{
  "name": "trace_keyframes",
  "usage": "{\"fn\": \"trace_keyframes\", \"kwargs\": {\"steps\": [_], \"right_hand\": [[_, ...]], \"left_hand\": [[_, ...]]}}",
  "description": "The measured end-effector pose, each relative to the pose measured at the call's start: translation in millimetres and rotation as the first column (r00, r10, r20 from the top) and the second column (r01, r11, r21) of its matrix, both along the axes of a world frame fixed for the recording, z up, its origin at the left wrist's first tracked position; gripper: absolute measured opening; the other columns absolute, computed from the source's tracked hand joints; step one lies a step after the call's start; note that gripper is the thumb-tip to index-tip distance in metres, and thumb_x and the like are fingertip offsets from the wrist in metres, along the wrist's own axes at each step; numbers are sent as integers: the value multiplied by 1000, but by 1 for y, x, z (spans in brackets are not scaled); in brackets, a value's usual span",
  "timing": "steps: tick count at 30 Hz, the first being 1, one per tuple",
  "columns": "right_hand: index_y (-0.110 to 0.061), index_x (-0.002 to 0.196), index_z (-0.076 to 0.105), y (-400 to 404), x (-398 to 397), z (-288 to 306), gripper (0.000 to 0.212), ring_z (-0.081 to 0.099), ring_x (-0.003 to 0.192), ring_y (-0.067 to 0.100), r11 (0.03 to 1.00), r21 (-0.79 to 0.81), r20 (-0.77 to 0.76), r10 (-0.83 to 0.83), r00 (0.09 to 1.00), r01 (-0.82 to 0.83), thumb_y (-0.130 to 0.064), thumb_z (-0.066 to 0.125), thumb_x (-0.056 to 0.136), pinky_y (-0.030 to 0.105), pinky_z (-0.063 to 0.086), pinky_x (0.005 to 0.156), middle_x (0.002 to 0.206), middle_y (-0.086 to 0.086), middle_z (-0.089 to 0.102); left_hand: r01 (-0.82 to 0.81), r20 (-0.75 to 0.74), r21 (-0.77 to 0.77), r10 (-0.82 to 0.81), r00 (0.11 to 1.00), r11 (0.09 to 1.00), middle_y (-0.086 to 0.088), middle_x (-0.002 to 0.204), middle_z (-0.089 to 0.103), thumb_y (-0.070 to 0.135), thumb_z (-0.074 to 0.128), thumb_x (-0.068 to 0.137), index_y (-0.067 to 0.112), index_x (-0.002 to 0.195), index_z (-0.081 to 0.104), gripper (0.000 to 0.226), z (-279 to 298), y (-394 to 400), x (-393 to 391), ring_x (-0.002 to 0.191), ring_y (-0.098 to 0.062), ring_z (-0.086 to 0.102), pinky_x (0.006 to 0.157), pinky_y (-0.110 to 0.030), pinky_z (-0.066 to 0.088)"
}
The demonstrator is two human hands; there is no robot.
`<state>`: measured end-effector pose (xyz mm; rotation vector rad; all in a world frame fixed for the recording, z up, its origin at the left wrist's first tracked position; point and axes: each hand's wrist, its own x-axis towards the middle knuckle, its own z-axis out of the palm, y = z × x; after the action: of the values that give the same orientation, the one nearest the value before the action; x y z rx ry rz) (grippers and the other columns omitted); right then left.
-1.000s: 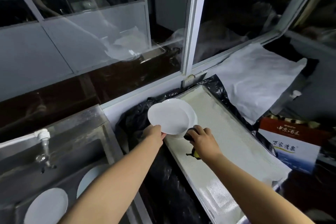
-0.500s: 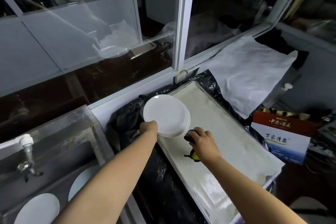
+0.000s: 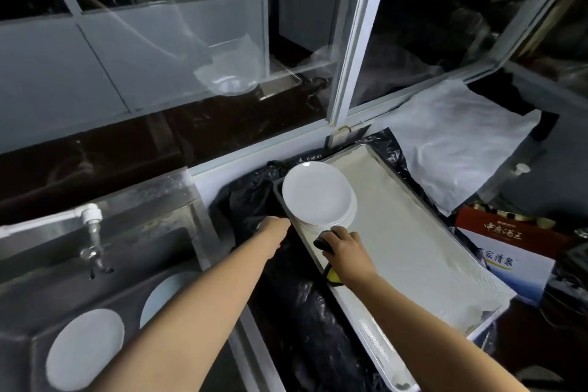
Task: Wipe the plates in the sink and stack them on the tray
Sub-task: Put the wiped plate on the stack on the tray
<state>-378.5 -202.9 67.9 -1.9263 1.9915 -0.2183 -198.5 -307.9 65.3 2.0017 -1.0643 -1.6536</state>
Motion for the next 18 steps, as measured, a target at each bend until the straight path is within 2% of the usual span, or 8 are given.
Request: {"fn": "trace_keyframes", "kwargs": {"steps": [2, 4, 5, 7, 10, 13, 16, 18], "right_hand": [[-30, 128, 58, -3, 34, 0, 35, 45, 110, 30, 998, 3, -3, 58, 998, -58, -27, 62, 94, 39, 45, 97, 132, -5, 49], [-29, 127, 59, -7, 74, -1, 34, 47, 108, 32, 993, -3, -8, 115, 993, -115, -31, 63, 93, 40, 46, 97, 133, -2, 51], [-28, 127, 59, -8, 96, -3, 35, 48, 109, 34, 990, 3, -12, 142, 990, -142, -32, 63, 93, 41, 46, 96, 135, -1, 50], [-28, 129, 59, -9, 144, -6, 37, 49, 112, 36, 979, 29, -31, 204, 978, -203, -32, 63, 93, 43, 47, 96, 137, 1, 49], [-27, 133, 56, -3, 221, -9, 39, 45, 115, 36, 957, 65, -27, 284, 958, -282, -26, 61, 94, 45, 45, 98, 139, 1, 45], [-26, 132, 57, 8, 297, -18, 37, 46, 113, 35, 936, 101, -20, 342, 940, -338, -26, 60, 95, 42, 44, 98, 138, -2, 47], [-27, 129, 60, 22, 368, -32, 36, 50, 114, 35, 917, 140, 9, 377, 926, -374, -27, 61, 94, 38, 43, 97, 133, -1, 49], [-28, 130, 59, 32, 407, -42, 36, 50, 114, 33, 909, 168, 15, 385, 923, -381, -27, 61, 93, 38, 42, 99, 132, -1, 49]], "left_hand": [[104, 76, -51, -100, 992, 993, -8, 90, 69, 21, 57, 91, 18, 121, 66, 32, -6, 15, 38, 75, -23, 61, 74, -32, 56], [254, 194, -86, -234, 953, 964, -16, 103, 73, 23, 57, 89, 7, 111, 71, 30, -11, 29, 85, 87, -30, 69, 82, -38, 59], [311, 247, -91, -282, 927, 946, -18, 101, 73, 22, 57, 91, 4, 102, 71, 25, -14, 36, 112, 90, -32, 69, 83, -40, 58], [381, 339, -107, -326, 882, 919, -14, 89, 69, 20, 56, 95, 9, 90, 65, 15, -9, 54, 167, 89, -31, 68, 75, -37, 54], [403, 449, -113, -315, 836, 908, -8, 81, 61, 20, 52, 97, 16, 80, 55, 18, -8, 82, 257, 85, -32, 67, 67, -33, 47], [354, 503, -91, -263, 823, 931, -13, 90, 70, 20, 55, 93, 15, 78, 61, 17, -15, 113, 353, 88, -32, 69, 72, -35, 56], [297, 535, -73, -213, 817, 952, -16, 97, 72, 19, 60, 87, 13, 75, 63, 14, -31, 144, 444, 95, -33, 68, 78, -38, 55], [273, 540, -50, -204, 816, 961, -16, 102, 73, 22, 64, 89, 9, 86, 68, 14, -38, 162, 494, 101, -34, 67, 81, -38, 52]]}}
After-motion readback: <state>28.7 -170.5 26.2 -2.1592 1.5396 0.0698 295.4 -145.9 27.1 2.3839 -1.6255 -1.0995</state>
